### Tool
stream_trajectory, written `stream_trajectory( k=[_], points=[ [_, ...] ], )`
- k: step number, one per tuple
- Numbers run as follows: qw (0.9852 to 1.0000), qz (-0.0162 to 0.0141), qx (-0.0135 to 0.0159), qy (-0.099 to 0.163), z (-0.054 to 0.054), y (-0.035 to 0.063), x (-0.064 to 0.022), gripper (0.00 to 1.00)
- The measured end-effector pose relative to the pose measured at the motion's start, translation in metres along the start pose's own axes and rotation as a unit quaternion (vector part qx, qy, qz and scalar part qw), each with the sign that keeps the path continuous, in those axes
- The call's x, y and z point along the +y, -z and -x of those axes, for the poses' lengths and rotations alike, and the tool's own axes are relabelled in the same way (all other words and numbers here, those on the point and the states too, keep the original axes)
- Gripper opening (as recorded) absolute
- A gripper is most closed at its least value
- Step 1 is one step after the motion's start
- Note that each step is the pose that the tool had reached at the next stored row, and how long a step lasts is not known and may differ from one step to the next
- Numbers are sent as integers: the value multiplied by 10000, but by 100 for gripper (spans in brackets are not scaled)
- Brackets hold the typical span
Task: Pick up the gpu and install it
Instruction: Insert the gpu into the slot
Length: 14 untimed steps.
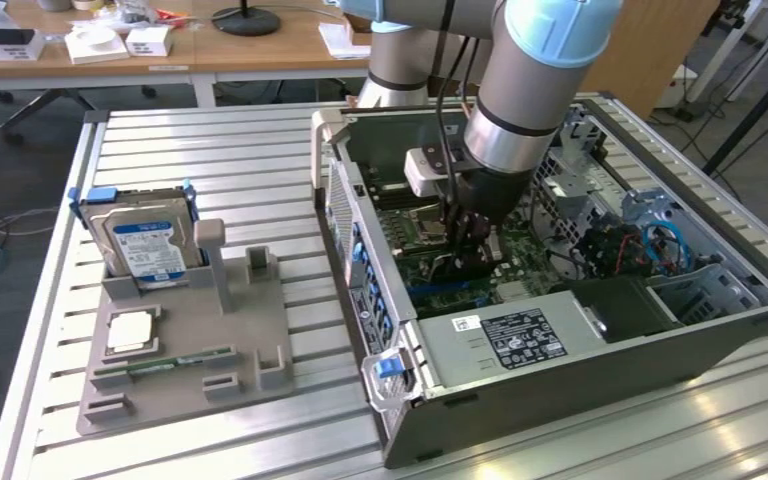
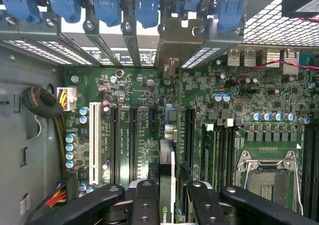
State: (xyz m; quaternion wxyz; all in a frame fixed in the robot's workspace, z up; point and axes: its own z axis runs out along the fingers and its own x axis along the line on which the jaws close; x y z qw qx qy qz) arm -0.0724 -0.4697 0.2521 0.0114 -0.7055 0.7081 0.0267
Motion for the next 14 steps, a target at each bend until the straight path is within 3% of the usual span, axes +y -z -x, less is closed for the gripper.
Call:
stream_trajectory(
  k=[14],
  points=[
    [10000,0,-1,0,11,-5,0,26]
  ],
)
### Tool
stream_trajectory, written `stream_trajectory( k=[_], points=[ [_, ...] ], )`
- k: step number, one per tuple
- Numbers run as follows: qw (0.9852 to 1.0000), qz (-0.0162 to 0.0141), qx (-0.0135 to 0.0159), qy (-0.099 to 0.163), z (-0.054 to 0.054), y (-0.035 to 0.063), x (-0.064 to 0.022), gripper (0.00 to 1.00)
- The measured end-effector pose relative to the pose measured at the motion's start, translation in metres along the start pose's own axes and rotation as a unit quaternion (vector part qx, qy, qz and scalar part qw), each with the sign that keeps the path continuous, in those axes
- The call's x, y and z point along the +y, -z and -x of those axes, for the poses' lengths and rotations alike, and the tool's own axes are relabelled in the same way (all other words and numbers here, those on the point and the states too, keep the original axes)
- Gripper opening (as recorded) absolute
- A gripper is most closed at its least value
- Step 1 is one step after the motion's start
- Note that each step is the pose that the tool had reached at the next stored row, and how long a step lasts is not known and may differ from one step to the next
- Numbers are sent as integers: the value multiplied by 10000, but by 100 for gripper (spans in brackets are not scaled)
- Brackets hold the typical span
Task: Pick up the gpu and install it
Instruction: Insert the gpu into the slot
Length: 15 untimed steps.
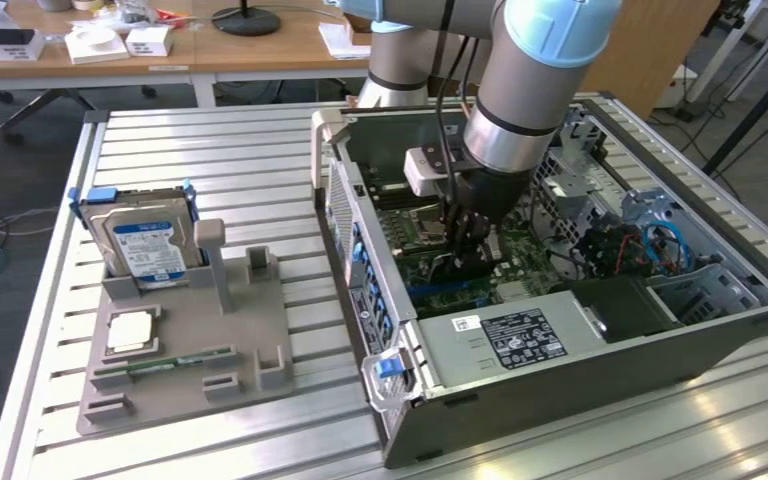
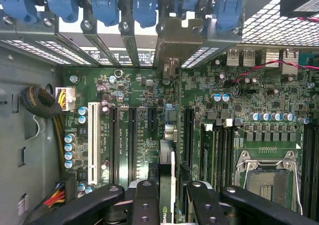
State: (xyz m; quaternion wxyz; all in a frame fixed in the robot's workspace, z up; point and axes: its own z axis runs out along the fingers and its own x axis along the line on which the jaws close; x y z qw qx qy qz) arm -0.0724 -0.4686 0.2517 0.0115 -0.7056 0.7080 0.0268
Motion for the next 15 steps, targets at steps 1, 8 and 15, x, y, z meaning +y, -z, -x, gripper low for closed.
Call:
stream_trajectory(
  k=[1,8,15],
  points=[
    [10000,0,0,0,1,-1,0,26],
    [10000,0,0,1,2,-2,0,26],
    [10000,0,-1,8,2,-8,0,26]
  ],
)
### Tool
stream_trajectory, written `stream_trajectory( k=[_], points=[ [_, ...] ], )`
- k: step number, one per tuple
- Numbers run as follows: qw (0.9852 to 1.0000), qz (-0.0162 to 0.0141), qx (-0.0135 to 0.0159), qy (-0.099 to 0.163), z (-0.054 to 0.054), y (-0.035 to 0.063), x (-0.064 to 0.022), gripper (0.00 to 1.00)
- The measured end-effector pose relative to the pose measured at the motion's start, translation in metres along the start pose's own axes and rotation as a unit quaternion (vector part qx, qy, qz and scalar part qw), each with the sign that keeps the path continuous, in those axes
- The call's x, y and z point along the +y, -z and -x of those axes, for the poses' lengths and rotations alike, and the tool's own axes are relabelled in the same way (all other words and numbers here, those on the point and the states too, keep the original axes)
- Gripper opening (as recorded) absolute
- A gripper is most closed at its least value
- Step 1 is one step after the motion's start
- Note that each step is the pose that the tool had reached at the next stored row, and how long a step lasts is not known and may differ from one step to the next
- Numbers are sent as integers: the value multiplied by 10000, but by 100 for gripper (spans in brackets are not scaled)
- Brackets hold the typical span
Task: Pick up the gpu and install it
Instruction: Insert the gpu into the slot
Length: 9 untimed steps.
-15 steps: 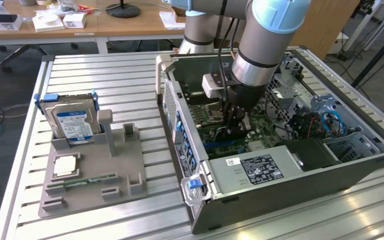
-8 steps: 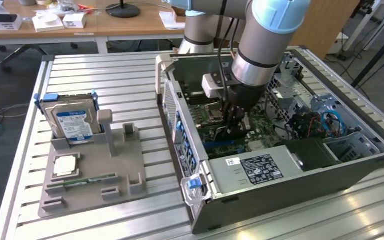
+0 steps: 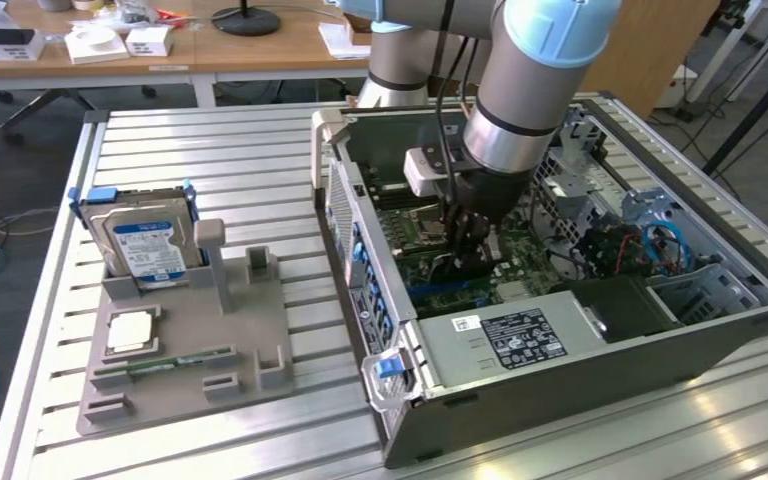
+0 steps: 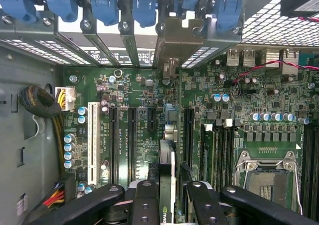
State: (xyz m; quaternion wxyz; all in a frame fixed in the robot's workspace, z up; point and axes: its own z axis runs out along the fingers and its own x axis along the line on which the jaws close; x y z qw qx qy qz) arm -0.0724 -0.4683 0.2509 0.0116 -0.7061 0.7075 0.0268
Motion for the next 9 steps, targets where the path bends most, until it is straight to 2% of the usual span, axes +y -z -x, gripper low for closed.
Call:
stream_trajectory(
  k=[9],
  points=[
    [10000,1,1,0,-1,-9,0,26]
  ],
)
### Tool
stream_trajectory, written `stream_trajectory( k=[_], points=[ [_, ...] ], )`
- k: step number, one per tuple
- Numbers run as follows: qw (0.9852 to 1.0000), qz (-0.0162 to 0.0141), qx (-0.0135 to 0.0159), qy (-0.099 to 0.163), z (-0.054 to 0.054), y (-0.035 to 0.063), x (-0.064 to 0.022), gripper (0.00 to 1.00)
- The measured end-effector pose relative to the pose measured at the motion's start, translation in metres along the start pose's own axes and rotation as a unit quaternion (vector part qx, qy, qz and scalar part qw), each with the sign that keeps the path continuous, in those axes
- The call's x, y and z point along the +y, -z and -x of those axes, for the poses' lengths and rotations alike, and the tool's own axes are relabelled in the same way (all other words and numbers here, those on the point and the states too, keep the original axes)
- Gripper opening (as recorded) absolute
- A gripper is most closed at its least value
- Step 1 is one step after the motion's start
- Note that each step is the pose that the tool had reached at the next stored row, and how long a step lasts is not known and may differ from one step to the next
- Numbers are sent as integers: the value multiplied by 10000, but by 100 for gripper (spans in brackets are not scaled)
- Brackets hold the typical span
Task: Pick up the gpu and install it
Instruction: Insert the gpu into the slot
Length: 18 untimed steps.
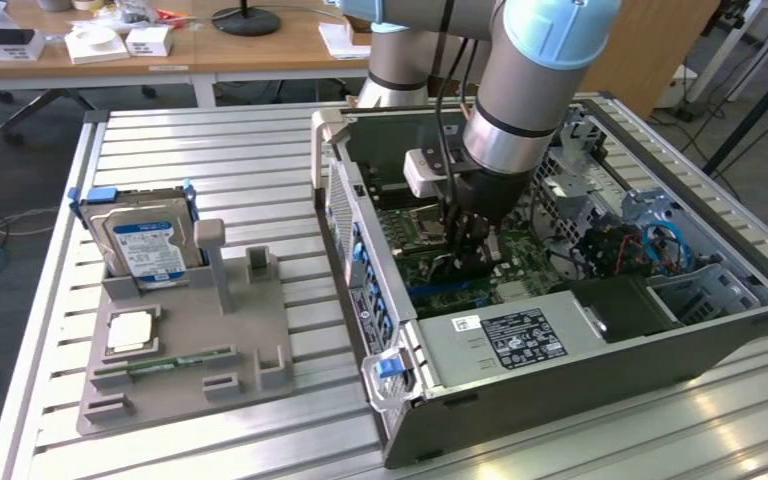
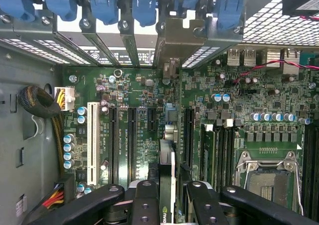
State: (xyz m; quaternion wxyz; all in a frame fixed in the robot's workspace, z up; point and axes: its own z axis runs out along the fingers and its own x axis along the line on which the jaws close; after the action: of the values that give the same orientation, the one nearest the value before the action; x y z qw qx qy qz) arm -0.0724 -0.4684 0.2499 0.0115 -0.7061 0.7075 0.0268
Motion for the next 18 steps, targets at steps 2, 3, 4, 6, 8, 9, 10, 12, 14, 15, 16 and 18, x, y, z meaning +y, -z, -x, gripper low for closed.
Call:
stream_trajectory(
  k=[2,3,4,6,8,9,10,12,14,15,16,18],
  points=[
    [10000,0,0,0,0,0,0,26],
    [10000,-1,-1,0,0,-1,2,26],
    [10000,-1,-1,-1,0,-1,10,26],
    [10000,-2,-1,0,1,-2,15,26],
    [10000,-2,-1,0,0,-1,15,26],
    [10000,-2,0,0,0,-1,16,26],
    [10000,-2,0,0,0,-1,15,26],
    [10000,-2,0,1,0,-1,16,26],
    [10000,-2,0,0,1,-1,23,26],
    [10000,-1,0,0,1,-1,24,26],
    [10000,-1,0,1,1,-1,23,26],
    [10000,-1,0,1,0,-1,24,26]
  ],
)
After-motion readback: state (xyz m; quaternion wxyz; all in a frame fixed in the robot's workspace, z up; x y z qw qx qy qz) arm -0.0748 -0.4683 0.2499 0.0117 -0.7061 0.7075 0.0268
